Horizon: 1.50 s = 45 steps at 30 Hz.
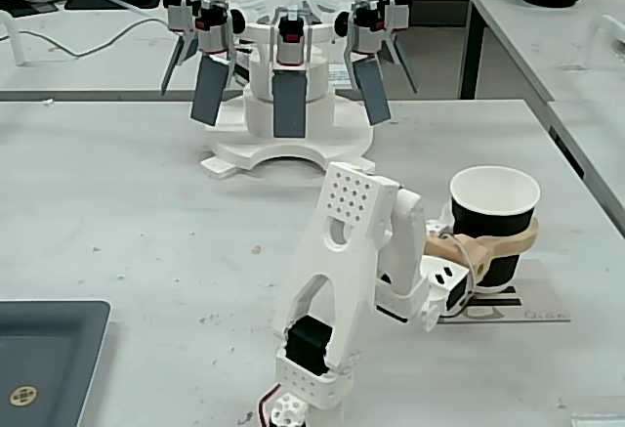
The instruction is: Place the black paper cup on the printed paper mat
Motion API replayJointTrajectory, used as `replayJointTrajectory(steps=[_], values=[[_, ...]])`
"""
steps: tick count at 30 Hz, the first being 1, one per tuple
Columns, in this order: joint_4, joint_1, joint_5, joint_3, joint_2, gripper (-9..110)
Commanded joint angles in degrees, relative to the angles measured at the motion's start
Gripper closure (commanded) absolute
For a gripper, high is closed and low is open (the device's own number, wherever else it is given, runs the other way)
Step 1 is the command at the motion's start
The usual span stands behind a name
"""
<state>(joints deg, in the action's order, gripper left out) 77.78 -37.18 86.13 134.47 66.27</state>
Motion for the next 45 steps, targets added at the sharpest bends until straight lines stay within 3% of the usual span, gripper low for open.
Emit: replayJointTrajectory(steps=[1,18,36,45], values=[[1.58,-0.53,-0.62,-2.81,-0.09,94],[2.37,-1.58,-1.85,-3.16,-3.25,91],[2.46,-3.52,-1.85,0.79,-1.14,62],[2.02,-5.19,-0.97,3.34,2.20,54]])
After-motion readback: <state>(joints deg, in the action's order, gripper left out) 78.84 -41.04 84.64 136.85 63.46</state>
